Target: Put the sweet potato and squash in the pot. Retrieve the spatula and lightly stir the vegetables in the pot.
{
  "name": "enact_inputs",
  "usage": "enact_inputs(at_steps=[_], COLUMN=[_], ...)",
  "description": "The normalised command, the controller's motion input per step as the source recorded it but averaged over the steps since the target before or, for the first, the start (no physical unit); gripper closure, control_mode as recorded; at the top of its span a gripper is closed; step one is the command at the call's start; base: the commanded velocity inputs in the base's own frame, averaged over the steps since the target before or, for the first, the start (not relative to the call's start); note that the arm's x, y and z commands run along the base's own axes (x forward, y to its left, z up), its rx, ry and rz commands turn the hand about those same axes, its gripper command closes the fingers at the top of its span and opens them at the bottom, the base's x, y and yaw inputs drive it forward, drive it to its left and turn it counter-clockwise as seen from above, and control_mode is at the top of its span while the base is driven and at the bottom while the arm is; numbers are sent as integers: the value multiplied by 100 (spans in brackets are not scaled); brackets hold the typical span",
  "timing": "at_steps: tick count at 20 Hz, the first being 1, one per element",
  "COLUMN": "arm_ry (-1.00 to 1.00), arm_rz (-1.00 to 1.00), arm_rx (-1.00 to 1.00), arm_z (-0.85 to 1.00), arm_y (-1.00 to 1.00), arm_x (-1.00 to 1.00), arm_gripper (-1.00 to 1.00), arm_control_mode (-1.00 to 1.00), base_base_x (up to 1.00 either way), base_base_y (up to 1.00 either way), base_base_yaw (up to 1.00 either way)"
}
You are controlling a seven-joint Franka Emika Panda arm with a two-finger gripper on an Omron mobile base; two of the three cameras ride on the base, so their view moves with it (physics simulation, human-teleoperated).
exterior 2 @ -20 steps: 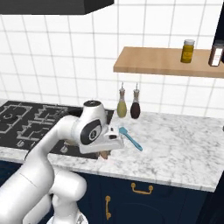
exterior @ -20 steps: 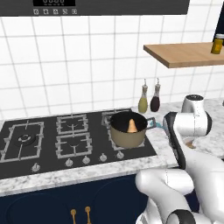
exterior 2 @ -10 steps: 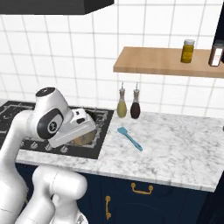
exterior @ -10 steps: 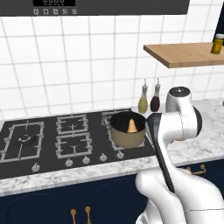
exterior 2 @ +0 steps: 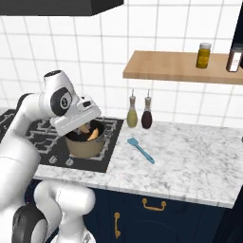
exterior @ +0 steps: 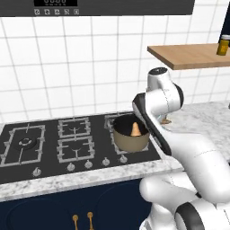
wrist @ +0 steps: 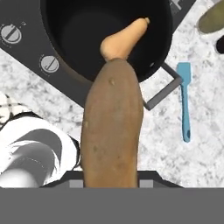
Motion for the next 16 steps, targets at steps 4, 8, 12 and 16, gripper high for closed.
enact_inputs(at_steps=[4,8,12,16], arm_ry=[38,30,15,3], arm_rz=[0,0,0,0], arm_rx=[-12,-11,-9,-9], arm_z=[-63,-60,-39,-33], arm_y=[39,22,15,18], arm_x=[91,77,37,12], arm_gripper=[100,100,100,-100], arm_control_mode=[-100,-100,-100,-100], base_base_x=[0,0,0,0], base_base_y=[0,0,0,0], base_base_yaw=[0,0,0,0])
